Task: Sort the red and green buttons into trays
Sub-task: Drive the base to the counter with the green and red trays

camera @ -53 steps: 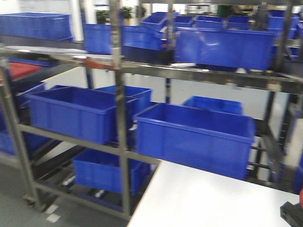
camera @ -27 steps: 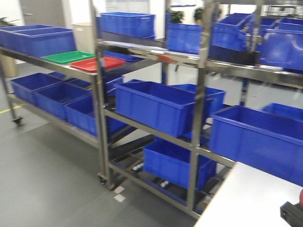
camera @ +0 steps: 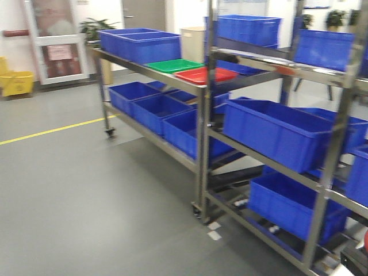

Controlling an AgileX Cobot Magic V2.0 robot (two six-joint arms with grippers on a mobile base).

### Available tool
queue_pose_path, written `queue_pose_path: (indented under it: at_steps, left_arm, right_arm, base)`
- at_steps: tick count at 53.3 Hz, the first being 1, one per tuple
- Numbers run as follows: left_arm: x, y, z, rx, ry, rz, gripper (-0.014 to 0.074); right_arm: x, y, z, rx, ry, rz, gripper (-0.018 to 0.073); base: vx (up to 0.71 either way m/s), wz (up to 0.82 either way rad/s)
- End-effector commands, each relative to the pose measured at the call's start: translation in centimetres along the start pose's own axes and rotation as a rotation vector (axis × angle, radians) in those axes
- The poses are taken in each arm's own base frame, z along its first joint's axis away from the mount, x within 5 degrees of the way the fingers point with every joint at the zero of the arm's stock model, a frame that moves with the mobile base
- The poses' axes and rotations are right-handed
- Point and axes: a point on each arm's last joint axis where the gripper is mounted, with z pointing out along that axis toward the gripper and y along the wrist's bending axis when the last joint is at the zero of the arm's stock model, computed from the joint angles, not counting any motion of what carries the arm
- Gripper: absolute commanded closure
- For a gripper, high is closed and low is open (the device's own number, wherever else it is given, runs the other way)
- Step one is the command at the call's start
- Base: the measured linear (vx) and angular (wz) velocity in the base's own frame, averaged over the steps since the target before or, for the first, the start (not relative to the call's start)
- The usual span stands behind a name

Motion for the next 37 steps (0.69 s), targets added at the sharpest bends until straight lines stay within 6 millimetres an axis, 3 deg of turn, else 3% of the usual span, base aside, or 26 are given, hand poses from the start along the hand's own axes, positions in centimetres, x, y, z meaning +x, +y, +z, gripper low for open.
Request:
queue_pose_path:
  at_steps: [1,37]
  left_arm:
    - [-1.58,-0.34,-0.29,0.028,-0.107,-0.002,0.0596]
    - [-1.60,-0.34,-0.34,0.029,-0.110,-0.002,0.0596]
  right_arm:
    - [-1.13,-0.61,-0.17,0.041,-0.026,-0.017,0.0570]
    - [-1.13,-0.67,-0.17,0.048,-0.025,-0.017,0.0570]
  base:
    - [-0.03,0.60]
    - [0.09,0.66]
